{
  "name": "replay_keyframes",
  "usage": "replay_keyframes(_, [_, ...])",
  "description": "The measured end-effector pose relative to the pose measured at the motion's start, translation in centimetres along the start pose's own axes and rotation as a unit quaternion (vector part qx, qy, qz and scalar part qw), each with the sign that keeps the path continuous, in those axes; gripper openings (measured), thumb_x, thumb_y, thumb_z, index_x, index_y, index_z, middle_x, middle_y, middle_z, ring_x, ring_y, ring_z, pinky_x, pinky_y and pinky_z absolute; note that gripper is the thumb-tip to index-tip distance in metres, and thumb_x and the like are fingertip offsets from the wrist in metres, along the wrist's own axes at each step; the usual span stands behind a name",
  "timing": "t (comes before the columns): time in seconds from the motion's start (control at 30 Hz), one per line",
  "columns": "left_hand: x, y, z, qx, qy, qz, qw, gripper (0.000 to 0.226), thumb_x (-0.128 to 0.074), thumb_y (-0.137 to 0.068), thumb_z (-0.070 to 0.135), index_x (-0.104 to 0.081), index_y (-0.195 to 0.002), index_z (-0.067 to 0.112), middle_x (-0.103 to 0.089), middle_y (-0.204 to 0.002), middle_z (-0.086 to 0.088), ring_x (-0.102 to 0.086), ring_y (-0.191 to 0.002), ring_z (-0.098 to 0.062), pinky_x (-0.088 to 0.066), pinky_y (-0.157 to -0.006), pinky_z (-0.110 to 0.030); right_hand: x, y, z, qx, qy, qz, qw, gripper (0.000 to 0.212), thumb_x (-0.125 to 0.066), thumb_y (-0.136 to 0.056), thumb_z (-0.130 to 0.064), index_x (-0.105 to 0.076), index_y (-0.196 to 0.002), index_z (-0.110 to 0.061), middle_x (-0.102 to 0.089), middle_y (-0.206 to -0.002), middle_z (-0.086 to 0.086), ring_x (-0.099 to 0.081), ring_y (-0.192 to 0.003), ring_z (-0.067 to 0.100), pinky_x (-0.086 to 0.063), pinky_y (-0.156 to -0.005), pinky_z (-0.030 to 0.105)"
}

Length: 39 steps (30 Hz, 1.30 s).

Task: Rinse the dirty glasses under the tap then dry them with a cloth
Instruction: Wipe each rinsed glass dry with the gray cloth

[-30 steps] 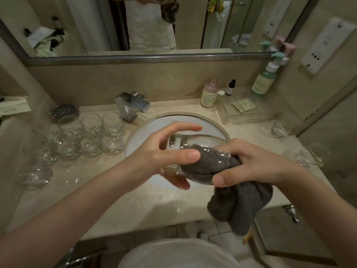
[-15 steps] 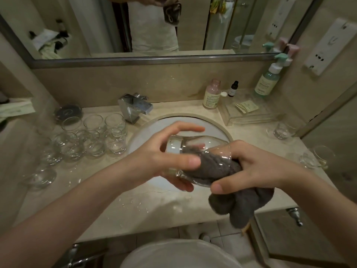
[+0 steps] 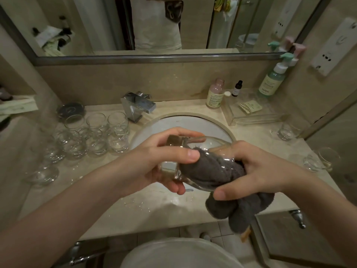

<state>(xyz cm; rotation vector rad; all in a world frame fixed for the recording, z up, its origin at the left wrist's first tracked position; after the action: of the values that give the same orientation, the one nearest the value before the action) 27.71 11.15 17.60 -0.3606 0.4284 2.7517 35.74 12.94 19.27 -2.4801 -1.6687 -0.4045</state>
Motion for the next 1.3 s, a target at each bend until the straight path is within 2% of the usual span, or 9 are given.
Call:
replay_keyframes(0.13, [-0.1, 0.8, 3.3, -0.170, -0.263, -0.007, 0.950, 0.064, -0.082, -0.058, 0.033, -0.060, -0.117, 0.041, -0.061, -0.122, 0.017, -0.065, -0.113, -0.016, -0.056, -0.082, -0.027, -0.1, 0.0, 0.8, -0.029, -0.125, 0.000, 0.992, 0.019, -0.072, -0.066, -0.020, -0.065, -0.077, -0.006, -0.057, -0.067, -0.001, -0.054, -0.062, 0.011, -0.043, -0.059, 0.018])
replay_keyframes(0.3, [0.0, 0.6, 2.3, -0.116, -0.098, -0.017, 0.988, 0.054, -0.082, -0.050, 0.016, -0.071, -0.099, 0.034, -0.070, -0.105, 0.008, -0.073, -0.081, -0.026, -0.057, -0.057, -0.027, -0.8, -0.2, -0.3, -0.013, -0.110, -0.036, 0.993, 0.008, -0.074, -0.067, -0.018, -0.068, -0.073, -0.018, -0.058, -0.066, -0.012, -0.055, -0.060, 0.001, -0.043, -0.059, 0.012])
replay_keyframes(0.5, [0.8, 0.0, -1.7, 0.020, 0.039, 0.036, 0.998, 0.048, -0.079, -0.045, 0.024, -0.077, -0.093, 0.028, -0.069, -0.091, -0.010, -0.062, -0.046, -0.029, -0.049, -0.041, -0.022, -0.8, -0.4, 0.5, -0.013, 0.054, -0.005, 0.998, 0.015, -0.075, -0.071, -0.033, -0.062, -0.074, -0.025, -0.056, -0.070, 0.005, -0.054, -0.063, 0.013, -0.041, -0.060, 0.024])
replay_keyframes(0.6, [0.5, 0.3, -0.1, -0.047, -0.060, 0.005, 0.997, 0.058, -0.081, -0.055, 0.029, -0.066, -0.110, 0.039, -0.064, -0.117, -0.003, -0.072, -0.070, -0.024, -0.057, -0.054, -0.028, -0.9, -0.2, 1.4, -0.028, -0.039, -0.006, 0.999, 0.014, -0.073, -0.072, -0.026, -0.065, -0.074, -0.016, -0.054, -0.066, 0.001, -0.052, -0.061, 0.009, -0.041, -0.059, 0.020])
replay_keyframes(0.7, [0.1, 1.1, 2.7, -0.184, -0.313, 0.008, 0.932, 0.059, -0.081, -0.060, 0.037, -0.059, -0.114, 0.041, -0.060, -0.126, 0.013, -0.062, -0.115, -0.011, -0.053, -0.088, -0.025, -1.4, 0.0, 2.0, -0.041, -0.139, -0.005, 0.989, 0.014, -0.072, -0.067, -0.021, -0.064, -0.069, -0.010, -0.053, -0.061, -0.004, -0.050, -0.056, 0.005, -0.040, -0.056, 0.015])
replay_keyframes(0.93, [0.8, 0.2, -0.2, 0.006, -0.026, 0.016, 1.000, 0.041, -0.084, -0.050, 0.016, -0.073, -0.087, 0.029, -0.072, -0.089, -0.004, -0.067, -0.059, -0.030, -0.051, -0.044, -0.025, -1.4, -0.1, 1.1, -0.027, -0.111, -0.005, 0.993, 0.043, -0.084, -0.061, -0.031, -0.065, -0.086, -0.002, -0.059, -0.072, 0.015, -0.059, -0.071, 0.019, -0.049, -0.064, 0.029])
replay_keyframes(1.07, [0.5, 0.1, 1.1, -0.018, -0.109, -0.008, 0.994, 0.055, -0.085, -0.052, 0.029, -0.066, -0.103, 0.037, -0.064, -0.113, 0.002, -0.073, -0.073, -0.028, -0.056, -0.052, -0.027, -0.9, 0.0, 2.0, -0.031, -0.096, 0.021, 0.995, 0.036, -0.076, -0.068, -0.026, -0.061, -0.080, 0.004, -0.054, -0.067, 0.019, -0.054, -0.061, 0.027, -0.044, -0.056, 0.035])
replay_keyframes(1.2, [-0.2, 0.4, 4.2, -0.175, -0.356, -0.018, 0.918, 0.067, -0.082, -0.057, 0.041, -0.056, -0.119, 0.045, -0.059, -0.124, 0.021, -0.061, -0.115, -0.006, -0.052, -0.087, -0.020, -1.1, -0.1, 2.0, -0.042, -0.219, -0.002, 0.975, 0.035, -0.072, -0.063, -0.020, -0.064, -0.086, 0.004, -0.067, -0.076, 0.009, -0.066, -0.070, 0.018, -0.051, -0.064, 0.022])
replay_keyframes(1.3, [0.3, -0.1, 4.0, -0.161, -0.238, -0.006, 0.958, 0.055, -0.084, -0.054, 0.027, -0.069, -0.106, 0.035, -0.068, -0.112, 0.012, -0.069, -0.103, -0.017, -0.058, -0.074, -0.026, -0.5, -0.2, 1.4, -0.042, -0.219, 0.004, 0.975, 0.050, -0.086, -0.058, -0.032, -0.068, -0.090, 0.001, -0.070, -0.080, 0.009, -0.069, -0.073, 0.018, -0.054, -0.065, 0.024])
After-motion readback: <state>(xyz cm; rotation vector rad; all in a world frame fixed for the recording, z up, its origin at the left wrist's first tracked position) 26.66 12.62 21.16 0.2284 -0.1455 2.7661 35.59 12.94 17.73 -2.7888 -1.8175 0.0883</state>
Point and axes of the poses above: each hand's wrist, its own y-axis away from the middle knuckle, its own x-axis out of the back of the hand, z = x × y, the point moved 10 cm from there along -y, towards the middle knuckle
